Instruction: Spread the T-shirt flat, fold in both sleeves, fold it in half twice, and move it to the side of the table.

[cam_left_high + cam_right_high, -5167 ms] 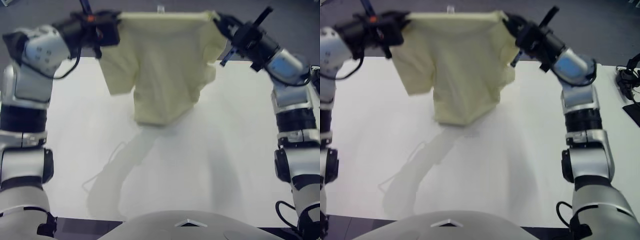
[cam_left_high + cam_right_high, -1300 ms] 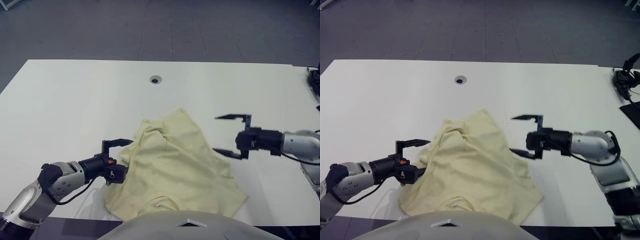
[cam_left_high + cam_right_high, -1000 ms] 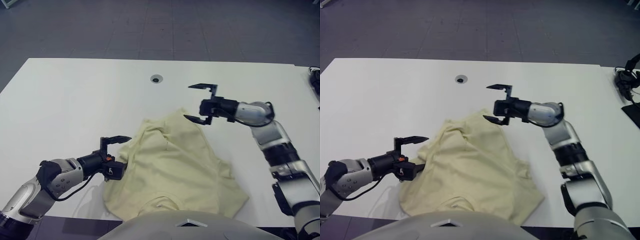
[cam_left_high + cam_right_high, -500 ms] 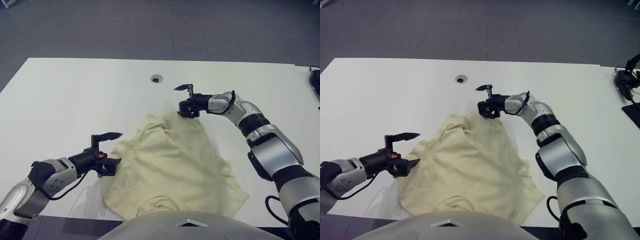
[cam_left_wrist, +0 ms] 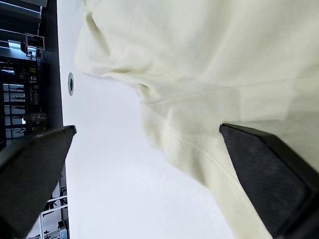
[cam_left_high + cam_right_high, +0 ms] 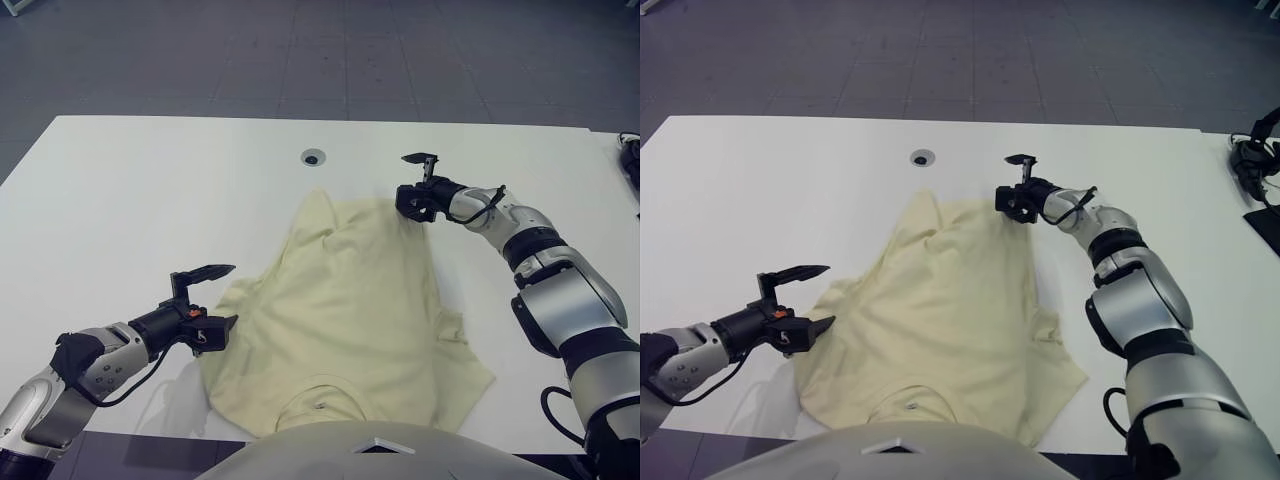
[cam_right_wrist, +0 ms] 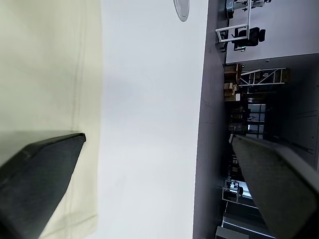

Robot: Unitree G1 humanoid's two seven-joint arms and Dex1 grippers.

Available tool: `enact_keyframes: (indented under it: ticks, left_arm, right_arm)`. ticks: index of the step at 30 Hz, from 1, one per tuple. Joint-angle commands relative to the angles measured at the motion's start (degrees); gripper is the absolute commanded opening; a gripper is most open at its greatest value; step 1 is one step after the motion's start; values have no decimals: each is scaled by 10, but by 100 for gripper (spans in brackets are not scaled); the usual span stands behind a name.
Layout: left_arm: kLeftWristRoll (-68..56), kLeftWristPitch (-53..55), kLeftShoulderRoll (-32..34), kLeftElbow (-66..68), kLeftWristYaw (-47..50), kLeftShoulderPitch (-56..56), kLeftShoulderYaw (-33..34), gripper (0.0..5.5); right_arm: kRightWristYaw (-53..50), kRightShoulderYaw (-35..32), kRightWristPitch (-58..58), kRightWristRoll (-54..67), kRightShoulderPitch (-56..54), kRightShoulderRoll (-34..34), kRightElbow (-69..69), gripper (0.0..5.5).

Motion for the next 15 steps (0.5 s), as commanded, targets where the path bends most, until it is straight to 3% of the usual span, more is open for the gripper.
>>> enact_keyframes:
  ticks: [1,15]
  left_arm:
    - [20,20,-16,28,-21,43,-38,537]
    - [17,54,-16,27,-10,92,-8,537]
  right_arm:
    - [-3,-18,-4,13,10,-4,-3,540]
    - [-9,-23,30,11,24,-36,-21,540]
